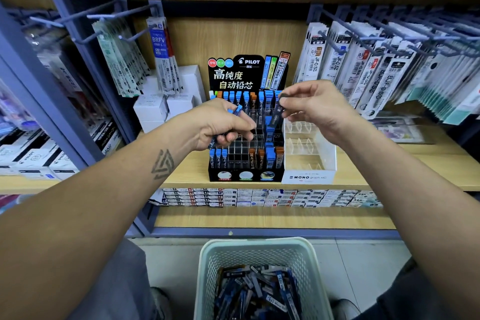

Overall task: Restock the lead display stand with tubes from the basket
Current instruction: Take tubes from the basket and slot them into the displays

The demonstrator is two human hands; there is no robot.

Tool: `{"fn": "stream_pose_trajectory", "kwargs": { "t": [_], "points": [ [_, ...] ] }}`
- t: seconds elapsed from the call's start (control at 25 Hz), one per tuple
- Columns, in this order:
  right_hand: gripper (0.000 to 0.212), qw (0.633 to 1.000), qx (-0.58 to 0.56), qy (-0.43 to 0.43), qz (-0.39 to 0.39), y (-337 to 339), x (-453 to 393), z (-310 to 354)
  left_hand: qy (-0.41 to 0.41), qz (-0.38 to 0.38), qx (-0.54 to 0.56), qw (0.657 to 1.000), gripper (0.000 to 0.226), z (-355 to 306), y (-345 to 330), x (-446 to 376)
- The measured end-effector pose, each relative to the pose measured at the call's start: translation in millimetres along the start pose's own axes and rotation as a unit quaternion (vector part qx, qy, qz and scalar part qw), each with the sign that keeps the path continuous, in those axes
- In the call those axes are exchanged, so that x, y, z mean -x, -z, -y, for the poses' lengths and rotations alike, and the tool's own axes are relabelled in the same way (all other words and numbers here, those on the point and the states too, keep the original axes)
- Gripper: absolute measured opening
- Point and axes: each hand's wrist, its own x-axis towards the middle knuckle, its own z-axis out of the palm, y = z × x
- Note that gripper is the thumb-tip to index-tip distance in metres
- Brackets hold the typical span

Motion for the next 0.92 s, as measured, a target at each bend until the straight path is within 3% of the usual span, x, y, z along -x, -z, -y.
{"fn": "stream_pose_trajectory", "kwargs": {
  "t": [0.12,0.28,0.52,0.92],
  "points": [
    [0.017,0.993,0.113,0.018,-0.027,19,1,-12,-0.010,0.001,0.011,1.000,0.016,-6,-15,-7],
    [0.022,0.958,0.278,0.032,-0.059,38,5,-38,-0.016,0.015,0.022,1.000,0.022,-11,-38,-15],
    [0.019,0.951,0.295,0.035,-0.079,14,23,-78,-0.012,0.028,0.021,0.999,0.031,-13,-51,-16],
    [0.025,0.934,0.342,-0.023,-0.102,-4,29,-102,-0.007,0.025,0.018,0.999,0.018,-10,-39,-14]
  ]
}}
